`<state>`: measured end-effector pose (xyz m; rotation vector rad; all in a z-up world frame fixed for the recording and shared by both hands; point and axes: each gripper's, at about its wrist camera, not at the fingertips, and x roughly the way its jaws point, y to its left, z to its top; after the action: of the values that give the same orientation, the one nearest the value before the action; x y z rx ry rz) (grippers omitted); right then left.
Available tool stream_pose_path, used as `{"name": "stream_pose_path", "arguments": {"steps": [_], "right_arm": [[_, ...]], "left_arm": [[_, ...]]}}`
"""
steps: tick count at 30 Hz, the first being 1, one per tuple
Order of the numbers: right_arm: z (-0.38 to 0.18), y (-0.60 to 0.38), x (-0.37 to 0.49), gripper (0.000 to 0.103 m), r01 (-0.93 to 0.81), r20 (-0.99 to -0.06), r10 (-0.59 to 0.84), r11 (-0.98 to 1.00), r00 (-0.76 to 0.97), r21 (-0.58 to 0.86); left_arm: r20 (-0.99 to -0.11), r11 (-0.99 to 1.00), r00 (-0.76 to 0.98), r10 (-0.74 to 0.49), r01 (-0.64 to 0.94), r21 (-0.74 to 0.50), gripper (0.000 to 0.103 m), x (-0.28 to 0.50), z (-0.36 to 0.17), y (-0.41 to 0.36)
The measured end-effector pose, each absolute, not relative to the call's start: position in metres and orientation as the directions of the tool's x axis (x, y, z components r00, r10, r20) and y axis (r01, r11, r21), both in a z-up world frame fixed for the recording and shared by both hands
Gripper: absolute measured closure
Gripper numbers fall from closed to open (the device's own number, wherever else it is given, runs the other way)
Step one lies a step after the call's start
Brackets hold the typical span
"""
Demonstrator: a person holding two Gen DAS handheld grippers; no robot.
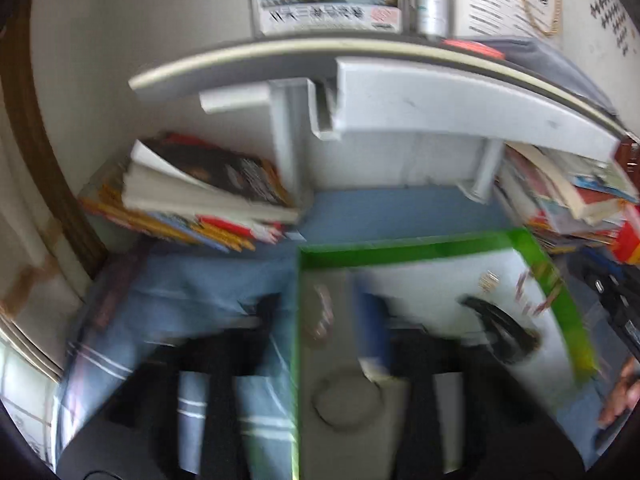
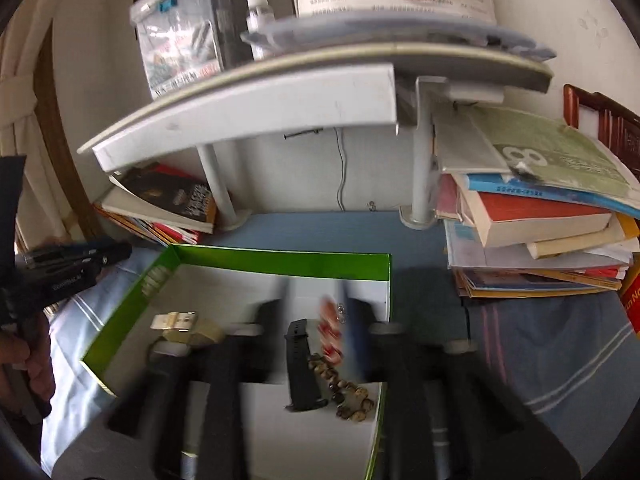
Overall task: Organize jewelry
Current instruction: 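Lower both bracelets into the green box and open both grippers, then withdraw both tools from the box above the bed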
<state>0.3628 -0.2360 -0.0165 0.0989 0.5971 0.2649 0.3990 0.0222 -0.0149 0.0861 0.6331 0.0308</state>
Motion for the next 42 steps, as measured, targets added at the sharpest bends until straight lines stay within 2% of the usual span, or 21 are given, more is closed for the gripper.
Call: {"name": "stream_pose_path", "arguments": {"steps": [1,5,7,8,10,13,16,19,22,26,42], "right_arm": [[-0.016,-0.239,0.359,0.042,-0.204,-0.529,0.263,0.964,0.807,0.168],[-0.002,-0.253,0.311,0.037,-0.203,-0.452,0.281,0.955,0.846,0.214],[0.006,-0.257,0.285,0.031,-0.213,-0.416,0.296,0.949,0.860,0.234],[0.010,-0.257,0.265,0.026,-0.223,-0.395,0.306,0.945,0.866,0.241],[0.016,-0.253,0.224,0.022,-0.251,-0.364,0.324,0.939,0.873,0.236],[0.017,-0.241,0.171,0.014,-0.275,-0.335,0.338,0.936,0.880,0.222],[0.012,-0.225,0.126,0.014,-0.287,-0.328,0.340,0.937,0.881,0.201],[0.001,-0.208,0.089,0.014,-0.280,-0.338,0.324,0.944,0.884,0.172],[-0.014,-0.200,0.063,0.014,-0.289,-0.355,0.329,0.944,0.875,0.162],[-0.028,-0.195,0.050,0.014,-0.290,-0.404,0.339,0.940,0.850,0.177],[-0.024,-0.208,0.012,0.014,-0.268,-0.382,0.315,0.948,0.869,0.171]], "left_arm": [[-0.553,0.993,0.829,0.086,-0.029,0.111,0.024,0.395,-0.013,0.023],[-0.498,0.996,0.865,0.065,-0.025,0.087,0.020,0.352,0.001,0.033],[-0.460,0.997,0.886,0.056,-0.029,0.065,0.009,0.319,0.009,0.039],[-0.436,0.999,0.899,0.039,-0.023,0.042,0.007,0.294,0.013,0.042],[-0.416,1.000,0.909,0.008,-0.004,0.010,0.004,0.257,0.014,0.045],[-0.429,0.999,0.902,-0.050,0.036,-0.040,0.004,0.205,0.004,0.044],[-0.478,0.994,0.874,-0.091,0.053,-0.092,0.004,0.167,-0.012,0.041],[-0.495,0.998,0.868,-0.039,0.013,-0.056,0.004,0.131,-0.030,0.033],[-0.528,0.998,0.848,-0.049,0.026,-0.051,0.004,0.110,-0.045,0.029],[-0.526,0.999,0.849,-0.044,0.029,-0.037,0.004,0.083,-0.053,0.027],[-0.522,0.997,0.849,-0.078,0.060,-0.051,0.004,0.047,-0.052,0.019]]}}
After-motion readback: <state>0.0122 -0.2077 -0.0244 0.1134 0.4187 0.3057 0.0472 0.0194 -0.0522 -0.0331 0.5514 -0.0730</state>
